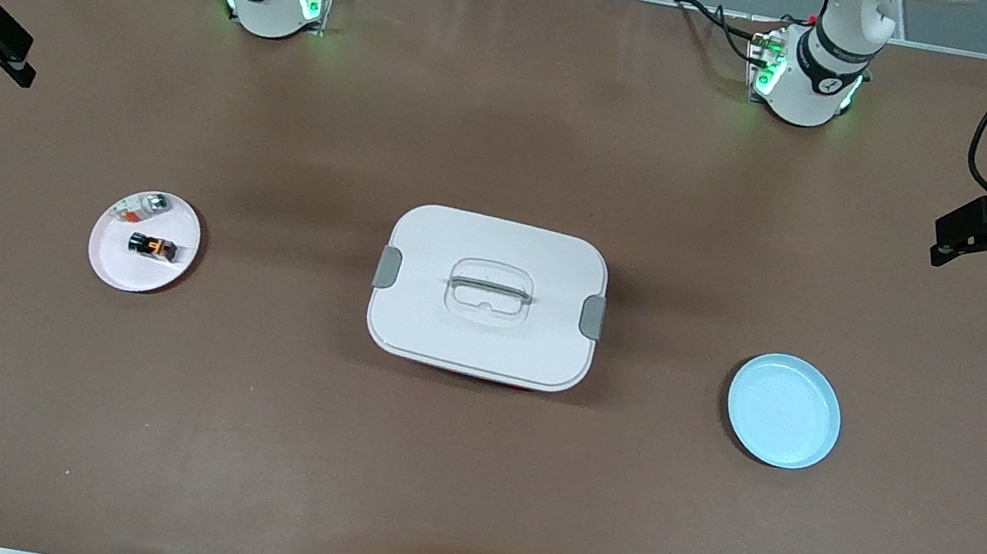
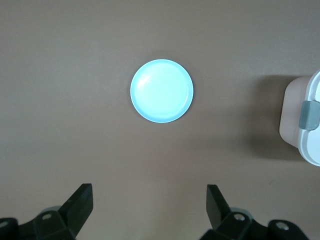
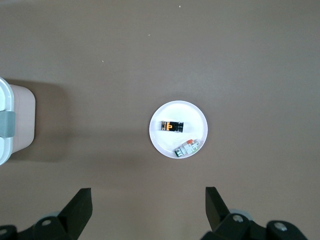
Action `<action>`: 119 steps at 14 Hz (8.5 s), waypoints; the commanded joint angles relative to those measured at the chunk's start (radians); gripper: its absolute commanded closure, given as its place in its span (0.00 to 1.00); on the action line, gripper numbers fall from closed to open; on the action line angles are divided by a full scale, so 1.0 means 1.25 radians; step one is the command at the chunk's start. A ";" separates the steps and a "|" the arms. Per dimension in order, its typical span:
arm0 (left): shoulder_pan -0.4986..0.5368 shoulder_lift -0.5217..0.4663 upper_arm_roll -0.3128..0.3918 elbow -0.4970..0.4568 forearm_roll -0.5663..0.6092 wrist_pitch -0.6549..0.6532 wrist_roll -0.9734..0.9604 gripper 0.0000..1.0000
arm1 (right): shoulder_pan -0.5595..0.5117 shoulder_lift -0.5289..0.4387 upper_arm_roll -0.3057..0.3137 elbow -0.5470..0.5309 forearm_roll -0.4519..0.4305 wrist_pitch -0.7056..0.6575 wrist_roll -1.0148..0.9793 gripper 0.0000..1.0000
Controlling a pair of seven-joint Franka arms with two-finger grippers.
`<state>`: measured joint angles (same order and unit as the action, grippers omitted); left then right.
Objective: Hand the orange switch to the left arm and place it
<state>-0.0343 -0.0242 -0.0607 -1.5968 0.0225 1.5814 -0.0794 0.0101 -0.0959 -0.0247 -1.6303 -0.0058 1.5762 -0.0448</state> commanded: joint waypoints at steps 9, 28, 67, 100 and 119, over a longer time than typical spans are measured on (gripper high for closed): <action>0.000 0.001 -0.001 0.002 -0.014 -0.006 0.016 0.00 | 0.000 0.101 0.004 -0.144 -0.053 0.176 0.008 0.00; -0.001 0.010 -0.001 0.002 -0.014 -0.005 0.016 0.00 | -0.066 0.314 0.001 -0.368 -0.053 0.572 0.105 0.00; 0.004 0.005 -0.001 0.007 -0.013 -0.021 0.016 0.00 | -0.042 0.489 0.000 -0.311 -0.122 0.599 0.162 0.06; -0.003 0.008 -0.002 0.006 -0.013 -0.021 0.017 0.00 | 0.215 0.343 0.010 0.189 0.427 -0.261 0.618 0.73; 0.004 -0.031 -0.112 -0.022 -0.115 -0.011 -0.027 0.00 | 0.545 0.419 0.009 0.240 0.732 0.381 1.349 0.73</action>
<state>-0.0396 -0.0195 -0.1680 -1.5977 -0.0932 1.5677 -0.0972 0.6663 0.3880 -0.0021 -1.3914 0.8878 2.0453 1.5849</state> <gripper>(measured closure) 0.000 0.273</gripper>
